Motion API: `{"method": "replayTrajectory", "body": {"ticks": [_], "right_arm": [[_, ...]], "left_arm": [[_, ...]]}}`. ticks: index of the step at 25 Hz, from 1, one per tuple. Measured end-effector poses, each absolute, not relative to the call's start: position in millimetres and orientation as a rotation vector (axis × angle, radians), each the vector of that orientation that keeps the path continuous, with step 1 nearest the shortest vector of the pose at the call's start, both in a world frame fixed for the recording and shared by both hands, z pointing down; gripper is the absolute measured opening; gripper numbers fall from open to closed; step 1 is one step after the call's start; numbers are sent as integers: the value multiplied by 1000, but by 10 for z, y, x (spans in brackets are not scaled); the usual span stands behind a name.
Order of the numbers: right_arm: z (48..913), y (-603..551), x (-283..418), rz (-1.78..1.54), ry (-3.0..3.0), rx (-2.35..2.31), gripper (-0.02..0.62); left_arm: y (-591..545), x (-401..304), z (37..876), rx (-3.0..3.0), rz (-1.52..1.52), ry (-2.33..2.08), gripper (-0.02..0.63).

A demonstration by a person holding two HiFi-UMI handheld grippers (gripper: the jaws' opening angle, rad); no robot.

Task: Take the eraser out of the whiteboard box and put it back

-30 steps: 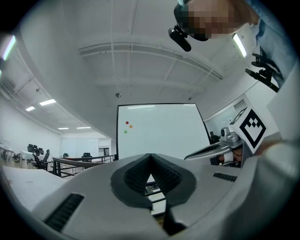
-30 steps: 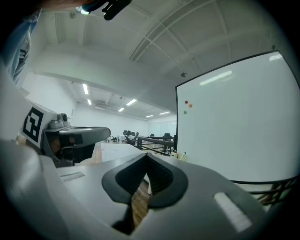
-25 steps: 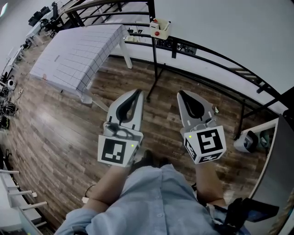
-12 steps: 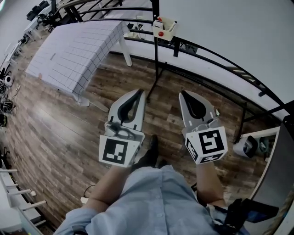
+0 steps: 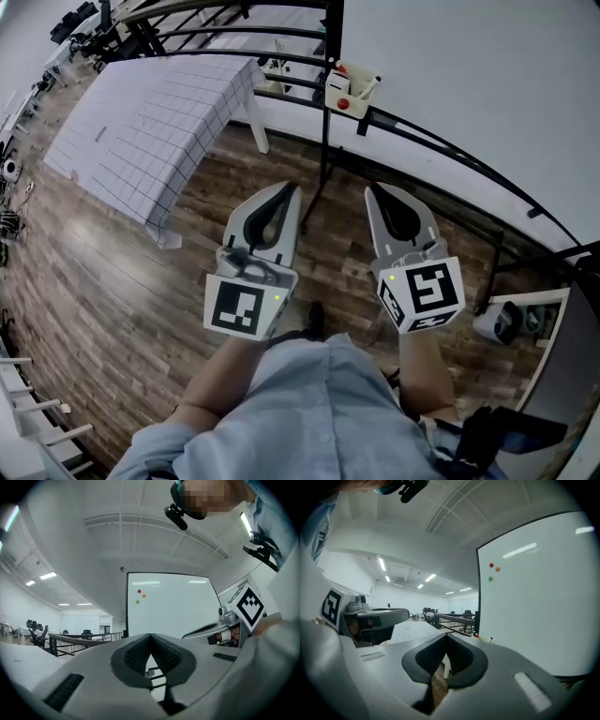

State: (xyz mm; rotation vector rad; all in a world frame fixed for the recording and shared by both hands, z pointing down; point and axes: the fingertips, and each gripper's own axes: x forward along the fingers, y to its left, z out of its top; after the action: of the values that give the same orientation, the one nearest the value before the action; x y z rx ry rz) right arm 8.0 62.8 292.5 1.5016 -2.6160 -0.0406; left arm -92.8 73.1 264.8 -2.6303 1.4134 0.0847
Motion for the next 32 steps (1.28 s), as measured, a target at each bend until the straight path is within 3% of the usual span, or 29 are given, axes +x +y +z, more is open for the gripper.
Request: {"method": "replayTrajectory", "body": {"ticks": [32], "right_arm": [[3019, -1480, 389, -6, -2665, 1400, 5]], "left_arm": [[-1394, -434, 2689, -2627, 11, 1420, -2]]}}
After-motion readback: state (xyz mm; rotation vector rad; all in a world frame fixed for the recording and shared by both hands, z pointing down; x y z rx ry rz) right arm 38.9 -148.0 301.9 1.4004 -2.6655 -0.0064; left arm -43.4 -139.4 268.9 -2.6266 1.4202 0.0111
